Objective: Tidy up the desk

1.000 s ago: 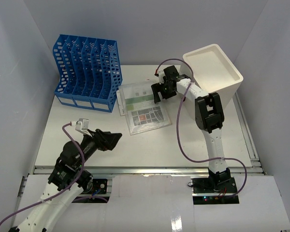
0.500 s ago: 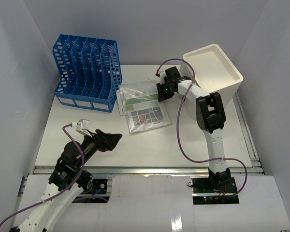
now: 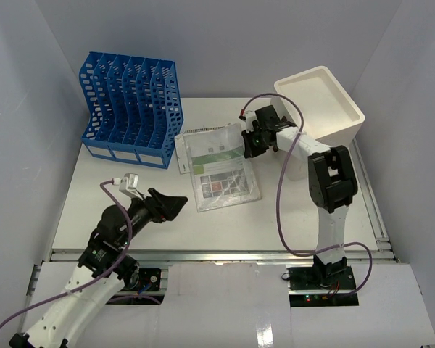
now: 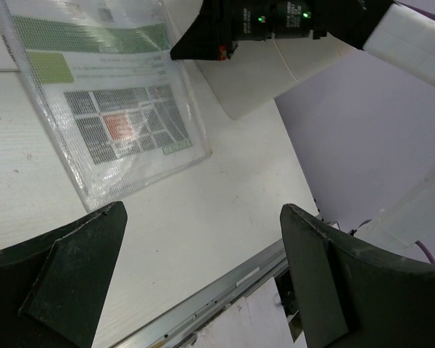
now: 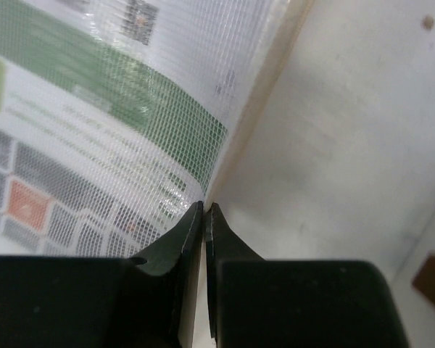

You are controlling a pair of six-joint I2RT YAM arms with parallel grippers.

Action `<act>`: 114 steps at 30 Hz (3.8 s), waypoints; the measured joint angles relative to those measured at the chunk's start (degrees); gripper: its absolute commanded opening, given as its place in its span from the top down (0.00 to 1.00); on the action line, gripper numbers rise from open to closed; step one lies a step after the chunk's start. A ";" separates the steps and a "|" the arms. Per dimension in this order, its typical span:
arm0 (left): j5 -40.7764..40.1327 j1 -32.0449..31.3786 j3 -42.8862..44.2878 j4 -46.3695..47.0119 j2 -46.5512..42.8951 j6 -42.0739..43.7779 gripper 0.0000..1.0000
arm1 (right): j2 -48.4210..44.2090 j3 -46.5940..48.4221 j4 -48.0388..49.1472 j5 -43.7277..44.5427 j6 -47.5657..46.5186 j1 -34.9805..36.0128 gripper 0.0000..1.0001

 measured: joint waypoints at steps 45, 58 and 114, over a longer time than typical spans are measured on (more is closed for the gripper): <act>30.07 12.02 15.73 85.24 94.83 -10.36 0.02 | -45.22 -12.87 -0.24 -14.89 -1.72 -0.90 0.92; 36.34 11.67 33.16 86.80 97.86 -16.00 0.03 | -46.54 -12.63 -0.90 -17.29 0.76 -0.90 0.92; 25.77 10.13 28.29 35.99 41.95 23.93 1.00 | -51.26 -20.75 6.89 -10.38 -8.02 -2.90 0.02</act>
